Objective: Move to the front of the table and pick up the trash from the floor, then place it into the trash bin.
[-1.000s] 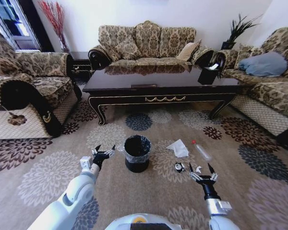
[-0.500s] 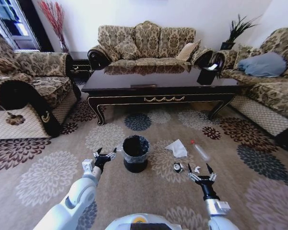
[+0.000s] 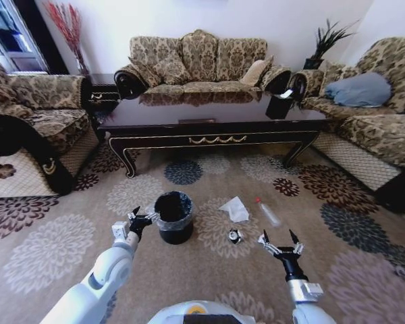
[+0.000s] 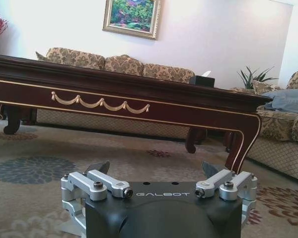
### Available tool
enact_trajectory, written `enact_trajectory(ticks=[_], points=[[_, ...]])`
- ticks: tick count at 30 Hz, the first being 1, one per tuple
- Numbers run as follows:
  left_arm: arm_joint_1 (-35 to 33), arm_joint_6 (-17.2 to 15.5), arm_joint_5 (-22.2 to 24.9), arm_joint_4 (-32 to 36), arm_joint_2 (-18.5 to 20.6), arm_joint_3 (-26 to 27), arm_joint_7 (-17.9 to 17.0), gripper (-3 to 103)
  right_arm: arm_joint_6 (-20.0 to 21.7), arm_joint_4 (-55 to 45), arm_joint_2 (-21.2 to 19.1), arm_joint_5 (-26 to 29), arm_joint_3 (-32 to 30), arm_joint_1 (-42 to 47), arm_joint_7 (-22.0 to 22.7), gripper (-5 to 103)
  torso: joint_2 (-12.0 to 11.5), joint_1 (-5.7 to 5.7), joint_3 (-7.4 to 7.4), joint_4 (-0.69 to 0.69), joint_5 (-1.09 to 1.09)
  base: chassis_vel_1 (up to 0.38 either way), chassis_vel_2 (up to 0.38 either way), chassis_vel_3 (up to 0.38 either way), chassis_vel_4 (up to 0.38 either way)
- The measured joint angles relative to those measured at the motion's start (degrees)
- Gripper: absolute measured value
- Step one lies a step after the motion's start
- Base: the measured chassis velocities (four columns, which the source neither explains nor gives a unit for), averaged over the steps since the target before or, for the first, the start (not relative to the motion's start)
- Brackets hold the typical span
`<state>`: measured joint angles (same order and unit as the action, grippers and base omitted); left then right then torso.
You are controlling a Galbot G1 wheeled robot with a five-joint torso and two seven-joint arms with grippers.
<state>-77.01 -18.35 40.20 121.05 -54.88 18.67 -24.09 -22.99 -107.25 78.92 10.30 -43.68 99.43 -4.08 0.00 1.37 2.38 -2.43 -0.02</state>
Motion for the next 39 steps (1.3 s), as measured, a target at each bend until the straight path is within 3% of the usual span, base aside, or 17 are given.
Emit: enact_trajectory(ticks=[2,10,13,16,23,29,39], points=[[-0.6,-0.5,0.7,0.2,-0.5,0.9,-0.4,100,-0.2,0.2,0.0,0.2,-0.3,0.1,0.1,100,0.0,0.0,0.0,0.01,0.03,-0.118,-0.112,0.137,0.113],[2.0,-5.6,8.2,-0.6,0.9,4.4,-2.5,97,-0.6,0.8,-0.1,0.4,-0.4,0.2,0.2,100,0.0,0.0,0.0,0.0,0.02,-0.047,-0.048,0.038,0.029],[6.6,-11.4,15.0,-3.3,1.9,4.8,-4.2,97,-0.5,0.5,-0.1,0.4,-0.4,0.0,0.5,100,0.0,0.0,0.0,0.01,0.01,0.0,0.0,0.0,0.0],[9.4,-14.0,17.0,-6.4,3.1,5.1,-4.3,96,-0.5,0.3,-0.1,0.5,-0.6,0.3,0.6,100,0.0,0.01,0.0,0.0,0.01,0.0,0.0,0.0,0.0],[15.0,-13.9,14.2,-14.2,5.1,1.3,-1.7,95,-0.8,0.3,-0.1,1.1,-1.6,1.1,0.6,100,0.0,0.01,0.0,0.0,0.01,0.0,0.0,0.0,0.0],[19.2,-15.7,14.0,-20.4,2.2,-4.6,-2.8,94,-0.8,0.0,-0.3,2.0,-2.6,1.2,1.0,100,0.0,0.01,0.01,0.0,0.0,0.0,0.0,0.0,0.0],[21.9,-15.8,15.1,-24.6,-0.7,-7.2,-3.4,67,-0.8,0.7,-0.9,3.0,-3.7,1.4,1.2,100,0.0,0.01,0.0,-0.01,0.03,0.0,0.0,0.0,0.0]])
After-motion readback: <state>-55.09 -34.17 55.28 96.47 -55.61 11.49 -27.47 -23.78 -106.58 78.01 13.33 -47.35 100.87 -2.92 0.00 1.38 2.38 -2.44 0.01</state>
